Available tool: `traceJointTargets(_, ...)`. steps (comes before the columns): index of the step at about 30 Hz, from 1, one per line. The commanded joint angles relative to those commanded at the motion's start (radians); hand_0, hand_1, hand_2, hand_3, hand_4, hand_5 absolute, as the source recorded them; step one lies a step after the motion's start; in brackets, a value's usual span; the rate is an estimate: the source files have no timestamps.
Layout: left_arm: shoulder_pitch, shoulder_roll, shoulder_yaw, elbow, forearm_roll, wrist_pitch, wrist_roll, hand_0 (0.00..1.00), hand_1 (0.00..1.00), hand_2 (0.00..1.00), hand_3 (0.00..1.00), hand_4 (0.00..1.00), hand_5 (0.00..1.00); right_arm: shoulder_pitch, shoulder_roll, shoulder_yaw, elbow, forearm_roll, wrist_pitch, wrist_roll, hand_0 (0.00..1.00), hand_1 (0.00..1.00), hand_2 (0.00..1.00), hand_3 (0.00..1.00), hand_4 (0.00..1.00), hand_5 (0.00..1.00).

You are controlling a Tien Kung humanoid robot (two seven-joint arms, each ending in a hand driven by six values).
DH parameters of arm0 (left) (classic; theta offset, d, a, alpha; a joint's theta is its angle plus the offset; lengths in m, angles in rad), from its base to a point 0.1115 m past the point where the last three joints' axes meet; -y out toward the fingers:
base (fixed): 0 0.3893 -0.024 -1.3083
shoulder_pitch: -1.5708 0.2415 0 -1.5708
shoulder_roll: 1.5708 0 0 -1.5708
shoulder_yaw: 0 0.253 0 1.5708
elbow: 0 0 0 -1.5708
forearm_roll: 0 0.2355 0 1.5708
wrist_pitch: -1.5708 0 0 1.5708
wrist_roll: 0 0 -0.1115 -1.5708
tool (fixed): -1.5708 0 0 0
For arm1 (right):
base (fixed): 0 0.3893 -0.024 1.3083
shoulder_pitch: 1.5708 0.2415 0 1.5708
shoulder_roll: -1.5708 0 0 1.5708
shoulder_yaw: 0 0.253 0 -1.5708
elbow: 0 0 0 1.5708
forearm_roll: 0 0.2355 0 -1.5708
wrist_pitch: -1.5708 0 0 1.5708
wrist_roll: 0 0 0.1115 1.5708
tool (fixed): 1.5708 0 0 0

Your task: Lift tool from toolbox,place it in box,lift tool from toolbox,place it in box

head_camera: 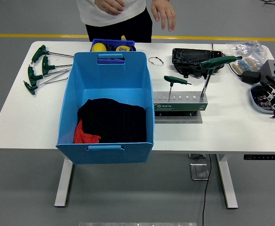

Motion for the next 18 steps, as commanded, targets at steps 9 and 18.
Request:
traceJointTargets(9,-0.003,0.001,0.016,0.0,-0.015,0.001,0.0,0.669,0.676,0.747,0.824,0.859,0.801,0.0,-0.003,-0.005,0.003,-0.006,0.001,-0.001,0.905,0.838,0.892,0.915,0.998,0.862)
traceJointTargets(18,-0.001,0.001,0.016,0.0,-0.011,0.007,0.002,0.669,0.675,0.748,0.825,0.859,0.802,-0.002,-0.02,-0.019,0.012,-0.113,-0.079,0.043,0.908,0.842,0.892,0.916,0.998,0.862)
